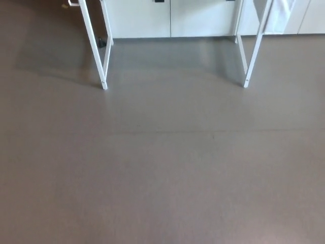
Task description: The robot walk towards a table in front and uses its left hand to pickup a tennis ball on the left side and put it in a container on the right hand side
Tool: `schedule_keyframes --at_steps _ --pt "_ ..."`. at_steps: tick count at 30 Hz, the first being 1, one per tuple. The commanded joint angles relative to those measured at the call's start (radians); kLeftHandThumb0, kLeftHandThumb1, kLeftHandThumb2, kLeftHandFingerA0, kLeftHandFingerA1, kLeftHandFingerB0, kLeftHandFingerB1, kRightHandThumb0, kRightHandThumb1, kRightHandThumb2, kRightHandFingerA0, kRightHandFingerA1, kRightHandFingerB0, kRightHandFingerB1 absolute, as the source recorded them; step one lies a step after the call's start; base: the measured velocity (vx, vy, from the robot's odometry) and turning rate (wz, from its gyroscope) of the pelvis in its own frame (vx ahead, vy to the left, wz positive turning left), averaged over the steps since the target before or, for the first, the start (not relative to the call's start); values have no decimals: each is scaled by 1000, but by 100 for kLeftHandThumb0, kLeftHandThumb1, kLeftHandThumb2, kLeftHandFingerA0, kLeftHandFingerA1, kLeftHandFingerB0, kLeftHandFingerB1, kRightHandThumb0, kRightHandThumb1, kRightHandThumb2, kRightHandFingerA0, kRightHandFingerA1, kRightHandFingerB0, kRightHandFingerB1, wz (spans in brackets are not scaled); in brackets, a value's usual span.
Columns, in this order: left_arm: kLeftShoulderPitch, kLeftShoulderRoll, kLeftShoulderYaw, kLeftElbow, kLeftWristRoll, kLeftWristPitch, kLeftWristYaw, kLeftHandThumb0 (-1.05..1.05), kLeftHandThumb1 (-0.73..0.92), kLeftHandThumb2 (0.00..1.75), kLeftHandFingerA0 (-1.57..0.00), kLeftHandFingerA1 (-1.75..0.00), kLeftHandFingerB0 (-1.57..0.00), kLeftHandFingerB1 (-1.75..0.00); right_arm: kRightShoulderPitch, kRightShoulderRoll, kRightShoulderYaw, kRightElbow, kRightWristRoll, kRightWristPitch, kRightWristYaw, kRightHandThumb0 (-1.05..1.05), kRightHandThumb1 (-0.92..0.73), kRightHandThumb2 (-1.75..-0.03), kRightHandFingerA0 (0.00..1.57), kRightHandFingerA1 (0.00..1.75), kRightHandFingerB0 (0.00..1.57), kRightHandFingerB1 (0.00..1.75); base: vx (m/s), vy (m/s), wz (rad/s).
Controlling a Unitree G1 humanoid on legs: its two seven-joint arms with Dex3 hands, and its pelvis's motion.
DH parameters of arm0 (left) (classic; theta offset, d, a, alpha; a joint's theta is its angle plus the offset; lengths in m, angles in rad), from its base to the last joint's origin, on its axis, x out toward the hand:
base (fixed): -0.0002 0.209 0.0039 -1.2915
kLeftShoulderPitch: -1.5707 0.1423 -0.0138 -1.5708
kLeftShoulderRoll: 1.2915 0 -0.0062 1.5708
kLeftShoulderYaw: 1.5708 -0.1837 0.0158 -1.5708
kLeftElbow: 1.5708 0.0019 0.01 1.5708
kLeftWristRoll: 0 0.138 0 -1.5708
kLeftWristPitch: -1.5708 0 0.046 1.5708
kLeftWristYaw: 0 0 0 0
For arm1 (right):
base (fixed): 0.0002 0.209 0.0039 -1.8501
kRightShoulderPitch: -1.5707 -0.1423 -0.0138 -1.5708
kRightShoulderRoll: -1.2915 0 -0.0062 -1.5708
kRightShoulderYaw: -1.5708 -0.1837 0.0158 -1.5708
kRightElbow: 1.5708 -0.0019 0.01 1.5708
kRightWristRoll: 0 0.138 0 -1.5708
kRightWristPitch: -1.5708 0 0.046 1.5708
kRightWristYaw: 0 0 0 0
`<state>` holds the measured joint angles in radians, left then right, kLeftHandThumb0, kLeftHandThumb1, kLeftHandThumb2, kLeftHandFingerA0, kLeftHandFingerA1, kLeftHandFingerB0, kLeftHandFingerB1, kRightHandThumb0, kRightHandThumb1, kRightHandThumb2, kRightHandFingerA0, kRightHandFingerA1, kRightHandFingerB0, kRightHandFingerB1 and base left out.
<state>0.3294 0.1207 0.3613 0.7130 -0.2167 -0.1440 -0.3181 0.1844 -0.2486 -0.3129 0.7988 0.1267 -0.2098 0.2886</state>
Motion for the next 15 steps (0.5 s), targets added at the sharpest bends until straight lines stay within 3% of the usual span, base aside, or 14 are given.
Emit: schedule_keyframes --at_steps 1,15 --pt "1 25 3 10 -9 -17 -8 -23 58 57 -35 -32 -26 -30 3 -6 -1 12 15 -12 4 -13 -52 -56 54 46 39 39 300 -28 -11" --pt "0 28 2 27 -11 -27 2 -21 56 57 -38 -33 -29 -31 5 -6 11 23 3 -21 -22 -11 -52 -55 56 45 40 38 340 118 -10"
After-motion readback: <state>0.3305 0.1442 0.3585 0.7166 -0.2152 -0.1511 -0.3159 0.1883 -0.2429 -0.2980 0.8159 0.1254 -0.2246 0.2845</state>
